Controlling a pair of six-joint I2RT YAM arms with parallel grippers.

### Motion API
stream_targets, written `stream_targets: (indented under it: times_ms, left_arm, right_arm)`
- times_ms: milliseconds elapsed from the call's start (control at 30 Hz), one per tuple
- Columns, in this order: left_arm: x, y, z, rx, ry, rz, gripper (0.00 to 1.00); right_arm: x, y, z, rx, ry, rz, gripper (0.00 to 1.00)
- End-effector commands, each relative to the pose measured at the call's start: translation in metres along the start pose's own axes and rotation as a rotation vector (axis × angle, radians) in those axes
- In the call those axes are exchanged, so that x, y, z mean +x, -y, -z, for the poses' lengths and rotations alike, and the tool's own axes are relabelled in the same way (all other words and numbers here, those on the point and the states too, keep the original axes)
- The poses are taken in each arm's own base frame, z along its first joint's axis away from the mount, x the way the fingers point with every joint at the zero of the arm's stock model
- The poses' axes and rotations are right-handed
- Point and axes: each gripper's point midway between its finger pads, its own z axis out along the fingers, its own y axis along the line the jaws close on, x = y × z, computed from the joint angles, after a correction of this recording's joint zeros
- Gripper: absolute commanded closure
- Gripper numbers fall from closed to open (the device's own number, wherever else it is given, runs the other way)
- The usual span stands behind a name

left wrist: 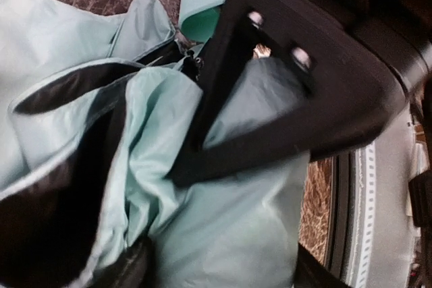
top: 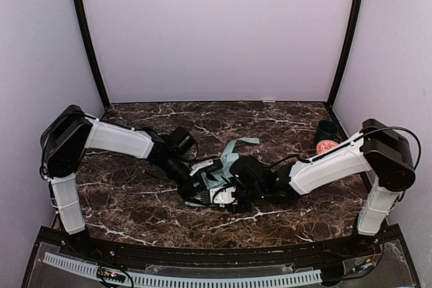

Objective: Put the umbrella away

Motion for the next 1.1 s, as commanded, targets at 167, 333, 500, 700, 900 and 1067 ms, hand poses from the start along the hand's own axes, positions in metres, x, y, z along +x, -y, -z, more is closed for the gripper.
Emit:
stream_targets:
  times_ms: [167, 333, 500, 700, 900, 1067]
  left_arm:
    - [-0.020, 0.002, 0.083, -0.422, 0.377, -0.160, 0.28]
    - [-0.018, 0.035, 0.108, -0.517, 0.475, -0.393, 0.35]
    - [-0.006, 0.071, 0.097, -0.559, 0.368, -0.651, 0.39]
    - [0.007, 0.075, 0.074, -0.590, 0.197, -0.865, 0.40]
    - [0.012, 0.051, 0.047, -0.677, 0.027, -1.004, 0.30]
    - [0.007, 0.042, 0.033, -0.721, -0.002, -1.081, 0.28]
  right_arm:
    - [0.038, -0.052, -0.002, -0.276, -0.154, -0.225, 0.86]
    - [0.044, -0.056, -0.005, -0.411, -0.199, -0.396, 0.86]
    - [0.048, -0.060, -0.003, -0.558, -0.228, -0.603, 0.85]
    - [0.047, -0.059, -0.004, -0.705, -0.236, -0.790, 0.85]
    - [0.045, -0.073, 0.001, -0.810, -0.253, -0.832, 0.85]
    - [0.045, -0.077, 0.003, -0.842, -0.268, -0.835, 0.86]
